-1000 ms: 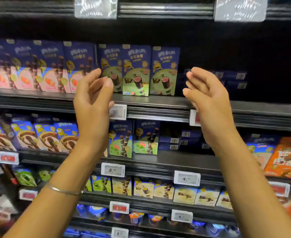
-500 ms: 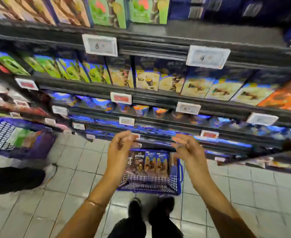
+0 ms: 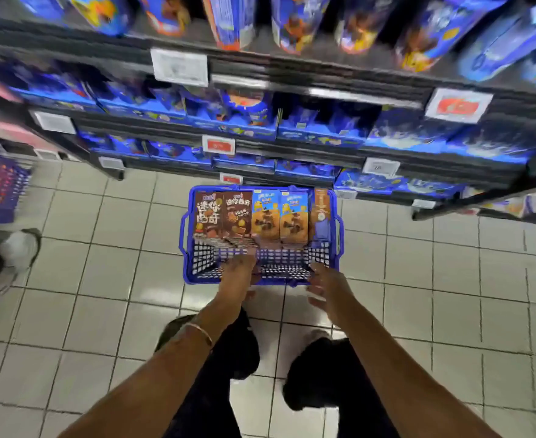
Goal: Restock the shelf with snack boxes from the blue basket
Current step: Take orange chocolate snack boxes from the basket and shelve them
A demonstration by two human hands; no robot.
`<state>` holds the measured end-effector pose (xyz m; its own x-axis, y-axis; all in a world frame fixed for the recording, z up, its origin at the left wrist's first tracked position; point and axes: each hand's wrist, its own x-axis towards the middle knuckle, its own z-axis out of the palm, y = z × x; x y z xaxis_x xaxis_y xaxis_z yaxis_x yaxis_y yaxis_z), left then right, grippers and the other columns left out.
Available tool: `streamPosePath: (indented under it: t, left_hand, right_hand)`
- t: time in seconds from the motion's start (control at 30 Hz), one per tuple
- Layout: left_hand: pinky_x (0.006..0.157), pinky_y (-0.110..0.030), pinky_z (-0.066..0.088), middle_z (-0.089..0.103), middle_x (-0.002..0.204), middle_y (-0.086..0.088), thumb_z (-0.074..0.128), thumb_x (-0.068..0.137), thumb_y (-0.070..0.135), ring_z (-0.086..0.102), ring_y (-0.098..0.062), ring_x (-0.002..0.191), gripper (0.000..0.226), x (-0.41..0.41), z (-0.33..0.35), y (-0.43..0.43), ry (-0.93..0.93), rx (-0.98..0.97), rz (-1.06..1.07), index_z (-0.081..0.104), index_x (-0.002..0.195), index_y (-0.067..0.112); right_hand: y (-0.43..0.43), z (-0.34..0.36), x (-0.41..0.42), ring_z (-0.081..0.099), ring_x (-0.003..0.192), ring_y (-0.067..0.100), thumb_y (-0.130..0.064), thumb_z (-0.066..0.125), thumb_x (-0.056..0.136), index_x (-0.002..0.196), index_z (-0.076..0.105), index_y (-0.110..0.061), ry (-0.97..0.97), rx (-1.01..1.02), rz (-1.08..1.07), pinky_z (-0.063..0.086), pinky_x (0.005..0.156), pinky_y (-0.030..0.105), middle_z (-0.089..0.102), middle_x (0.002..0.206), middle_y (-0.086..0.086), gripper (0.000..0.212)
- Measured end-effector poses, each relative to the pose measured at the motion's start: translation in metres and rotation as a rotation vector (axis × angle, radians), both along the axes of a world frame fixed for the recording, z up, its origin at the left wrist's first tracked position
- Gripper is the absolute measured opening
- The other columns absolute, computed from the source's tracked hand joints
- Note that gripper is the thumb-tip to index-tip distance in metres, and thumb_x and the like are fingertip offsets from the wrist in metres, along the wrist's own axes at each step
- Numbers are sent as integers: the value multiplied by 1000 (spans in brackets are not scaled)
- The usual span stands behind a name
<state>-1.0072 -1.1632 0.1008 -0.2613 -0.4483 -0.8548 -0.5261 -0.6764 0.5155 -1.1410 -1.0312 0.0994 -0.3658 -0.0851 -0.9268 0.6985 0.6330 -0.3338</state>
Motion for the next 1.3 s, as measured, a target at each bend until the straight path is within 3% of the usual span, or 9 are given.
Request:
streamPosePath:
  t: [0.1,0.23,0.37,0.47,0.57,0.8,1.03,1.17,1.3]
  left_hand:
    - [87,-47,53,72,113,-10,60,106,43,73,-31,101,22,-13,-82,3,-16,44,7,66,104,22]
    - [60,-29,55,66,93,-6,55,108,44,63,-21,76,30,-39,-179,2,20,100,75,64,115,17]
    - [77,-32,47,67,97,3,51,107,49,65,-19,95,25,-56,-239,11,84,84,109,62,112,27]
    - [67,-30,43,71,78,7,54,106,46,69,-11,70,25,-64,-262,16,111,16,195,62,103,23]
    - [62,-28,40,73,74,3,56,106,41,67,-10,55,30,-73,-258,20,127,-80,244,65,115,14]
    - [65,-29,41,71,96,-2,57,105,38,67,-17,72,26,-78,-219,28,151,-118,144,68,115,17]
    - [69,-29,54,81,107,3,56,104,56,77,-13,92,37,-81,-191,3,327,-185,22,69,114,23]
    - [89,-41,58,81,111,0,55,97,67,77,-20,103,52,-82,-180,-10,512,-96,130,68,120,22]
    - [86,-43,63,79,113,-13,69,87,54,78,-28,96,50,-79,-174,-13,719,-35,172,79,116,16]
  right_hand:
    - [-4,-91,-11,68,100,32,-47,70,81,119,66,-7,153,17,58,54,82,44,69,108,13,55]
    - [-11,-183,-29,65,102,29,-49,79,75,118,63,-15,684,104,10,51,84,36,69,110,9,57]
    - [-23,-243,-45,66,95,29,-51,79,64,108,64,-15,1041,-98,-19,53,86,44,69,100,6,58]
    - [-22,-276,-57,65,92,27,-51,77,69,109,65,-17,1178,-192,-69,52,84,39,69,99,1,54]
    - [-21,-286,-64,66,93,27,-57,72,73,114,65,-17,1165,-246,-109,53,85,46,70,102,4,57]
    - [-14,-259,-65,60,81,16,-36,73,86,103,63,-19,1097,-487,-356,51,75,36,67,92,4,26]
    - [-11,-220,-61,66,87,4,-31,74,85,119,58,-2,927,-830,-397,54,76,23,71,97,-8,47]
    - [-20,-206,-42,66,102,24,-40,77,76,119,59,-10,654,-912,-343,50,97,57,70,112,11,56]
    - [-28,-203,-14,67,106,36,-44,78,74,106,62,-20,564,-924,-180,51,96,63,68,113,15,43]
